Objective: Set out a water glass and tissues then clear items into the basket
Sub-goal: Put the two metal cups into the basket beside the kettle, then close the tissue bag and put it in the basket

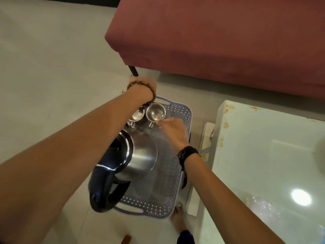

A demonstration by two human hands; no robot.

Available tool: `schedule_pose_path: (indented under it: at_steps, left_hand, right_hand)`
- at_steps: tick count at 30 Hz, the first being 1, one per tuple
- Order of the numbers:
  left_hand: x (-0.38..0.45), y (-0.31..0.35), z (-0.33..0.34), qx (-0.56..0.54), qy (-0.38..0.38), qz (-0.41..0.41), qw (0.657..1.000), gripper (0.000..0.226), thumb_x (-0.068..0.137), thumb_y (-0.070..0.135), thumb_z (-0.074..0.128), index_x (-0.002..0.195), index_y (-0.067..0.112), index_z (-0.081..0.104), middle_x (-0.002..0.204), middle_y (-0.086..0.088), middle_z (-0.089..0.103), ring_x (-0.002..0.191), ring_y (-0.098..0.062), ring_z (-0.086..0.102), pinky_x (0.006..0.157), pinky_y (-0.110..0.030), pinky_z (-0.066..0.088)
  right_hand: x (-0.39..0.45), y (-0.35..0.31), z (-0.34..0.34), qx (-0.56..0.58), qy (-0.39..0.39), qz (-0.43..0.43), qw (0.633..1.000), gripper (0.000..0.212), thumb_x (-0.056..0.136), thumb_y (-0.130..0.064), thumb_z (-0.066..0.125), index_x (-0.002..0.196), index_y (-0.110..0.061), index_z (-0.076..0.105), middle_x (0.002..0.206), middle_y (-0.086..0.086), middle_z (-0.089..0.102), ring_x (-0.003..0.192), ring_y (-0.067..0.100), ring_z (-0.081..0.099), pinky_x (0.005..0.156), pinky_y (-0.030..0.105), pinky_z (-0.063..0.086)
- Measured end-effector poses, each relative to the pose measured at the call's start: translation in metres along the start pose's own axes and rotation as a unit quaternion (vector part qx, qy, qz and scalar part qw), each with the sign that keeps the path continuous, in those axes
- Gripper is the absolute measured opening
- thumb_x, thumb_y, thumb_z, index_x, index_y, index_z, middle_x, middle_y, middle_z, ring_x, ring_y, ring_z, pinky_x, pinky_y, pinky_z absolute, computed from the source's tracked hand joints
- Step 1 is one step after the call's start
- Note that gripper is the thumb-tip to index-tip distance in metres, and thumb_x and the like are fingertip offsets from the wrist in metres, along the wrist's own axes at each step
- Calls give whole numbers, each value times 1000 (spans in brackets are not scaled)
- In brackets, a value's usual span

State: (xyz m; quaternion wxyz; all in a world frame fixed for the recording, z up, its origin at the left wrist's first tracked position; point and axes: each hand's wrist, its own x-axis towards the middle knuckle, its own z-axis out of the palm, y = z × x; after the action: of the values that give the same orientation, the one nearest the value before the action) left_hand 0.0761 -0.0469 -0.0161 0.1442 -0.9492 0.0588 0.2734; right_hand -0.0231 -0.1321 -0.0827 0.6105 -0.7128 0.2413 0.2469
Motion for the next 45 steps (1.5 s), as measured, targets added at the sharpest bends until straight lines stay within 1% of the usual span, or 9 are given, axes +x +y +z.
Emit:
schedule_pose_path:
  at_steps: [3,8,13,18,23,28,33,41,45]
  left_hand:
    - [-16,51,-11,-92,-3,61,994,23,88,4,46,99,-6,64,104,-21,69,95,-32,65,81,-38,50]
    - [-54,147,-11,-218,-10,112,970,23,90,7,44,104,0,61,105,-20,68,96,-33,65,86,-37,52]
    - [-110,248,19,-316,-11,122,941,20,93,20,46,103,10,61,100,-10,67,91,-25,64,87,-39,53]
    - [-169,333,76,-362,-27,115,925,15,91,22,45,95,19,60,98,-6,68,89,-24,63,83,-38,53]
    - [-198,402,123,-351,-62,183,916,20,92,22,46,107,23,59,117,2,61,110,-16,54,91,-31,45]
    - [-211,449,150,-348,-71,201,913,32,92,18,50,123,24,53,141,3,44,132,-12,37,106,-26,33]
    - [-214,466,167,-366,-57,193,909,36,94,15,46,130,22,48,147,6,37,141,-6,22,111,-23,26]
    - [-203,447,115,-552,48,167,815,36,91,13,52,127,21,53,140,8,45,132,1,24,107,-14,19]
    - [-196,415,70,-568,51,198,797,20,88,12,57,102,22,66,106,11,62,110,11,46,97,-5,29]
  right_hand:
    - [-17,0,-42,-125,49,-85,987,16,87,-21,56,87,-11,69,94,10,70,86,24,64,79,42,53]
    - [-43,32,-141,-249,105,-127,954,19,89,-17,53,98,-11,68,98,7,71,83,24,63,66,25,41]
    - [-80,86,-249,-268,94,-98,954,21,87,-11,51,100,-14,67,95,4,73,82,23,65,70,30,49]
    - [-113,148,-334,-237,81,-53,967,17,86,-10,54,95,-14,68,91,5,71,83,23,65,78,44,55]
    - [-134,209,-389,-189,70,-3,979,12,86,-11,57,89,-16,68,89,3,69,67,20,60,71,37,52]
    - [-149,267,-419,-71,123,90,986,13,86,-11,61,98,-10,63,97,8,64,89,26,60,79,41,50]
    - [-155,303,-410,119,59,229,964,37,83,-19,69,115,-5,56,111,15,61,97,24,57,79,35,45]
    - [-162,263,-409,16,51,-24,998,11,84,0,62,88,-7,69,87,-2,71,74,-2,64,66,2,45]
    - [-167,215,-417,-46,42,-161,985,12,85,-5,64,92,-10,72,84,-9,68,74,-11,62,69,1,42]
